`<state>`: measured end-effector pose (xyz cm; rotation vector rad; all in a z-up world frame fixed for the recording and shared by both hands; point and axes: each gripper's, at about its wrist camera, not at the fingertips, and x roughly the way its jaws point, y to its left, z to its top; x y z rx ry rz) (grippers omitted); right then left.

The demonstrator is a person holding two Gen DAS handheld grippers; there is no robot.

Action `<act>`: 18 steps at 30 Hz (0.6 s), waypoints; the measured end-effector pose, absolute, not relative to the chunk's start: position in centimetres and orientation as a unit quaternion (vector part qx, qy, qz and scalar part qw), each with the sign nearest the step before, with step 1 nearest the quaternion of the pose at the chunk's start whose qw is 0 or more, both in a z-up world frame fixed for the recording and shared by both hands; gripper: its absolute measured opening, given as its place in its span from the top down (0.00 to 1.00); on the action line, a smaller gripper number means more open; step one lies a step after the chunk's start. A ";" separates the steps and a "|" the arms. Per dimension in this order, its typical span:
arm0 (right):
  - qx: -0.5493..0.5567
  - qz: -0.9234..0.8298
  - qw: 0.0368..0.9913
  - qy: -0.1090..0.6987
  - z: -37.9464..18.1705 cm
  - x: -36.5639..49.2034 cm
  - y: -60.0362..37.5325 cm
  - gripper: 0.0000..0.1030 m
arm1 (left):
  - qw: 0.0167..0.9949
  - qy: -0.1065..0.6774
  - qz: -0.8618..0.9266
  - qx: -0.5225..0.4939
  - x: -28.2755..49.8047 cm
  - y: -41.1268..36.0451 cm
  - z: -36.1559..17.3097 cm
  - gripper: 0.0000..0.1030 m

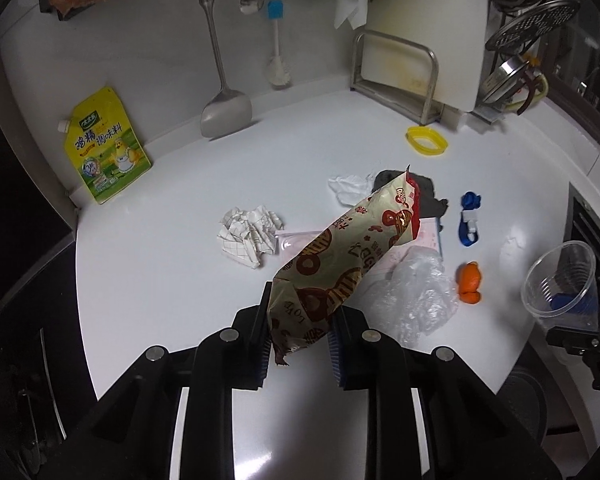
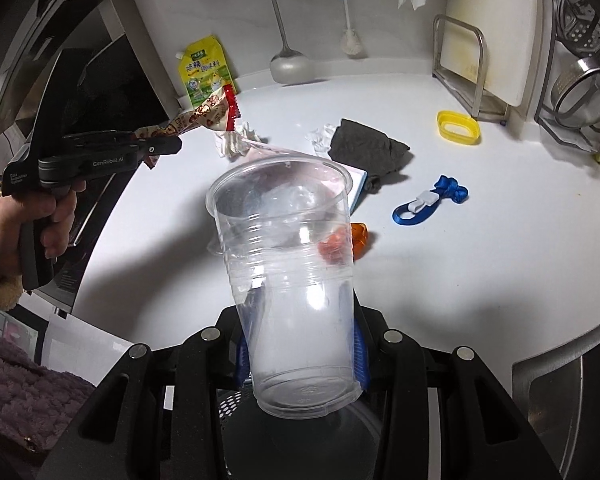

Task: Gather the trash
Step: 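Carry the cup and wrapper over the grey mesh basket with both grippers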

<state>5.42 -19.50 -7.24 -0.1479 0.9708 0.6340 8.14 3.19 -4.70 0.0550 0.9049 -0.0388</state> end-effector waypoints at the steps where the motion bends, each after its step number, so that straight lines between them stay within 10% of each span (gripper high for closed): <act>1: -0.071 0.300 0.834 0.457 -7.1 5.1 -19.5 0.64 | 0.900 0.434 -0.021 0.026 7.8 3.0 -4.3 0.77; 18: -0.068 0.298 0.834 0.459 -6.5 -1.7 -21.6 0.64 | 0.905 0.422 -0.047 0.025 1.0 -0.8 -3.0 0.77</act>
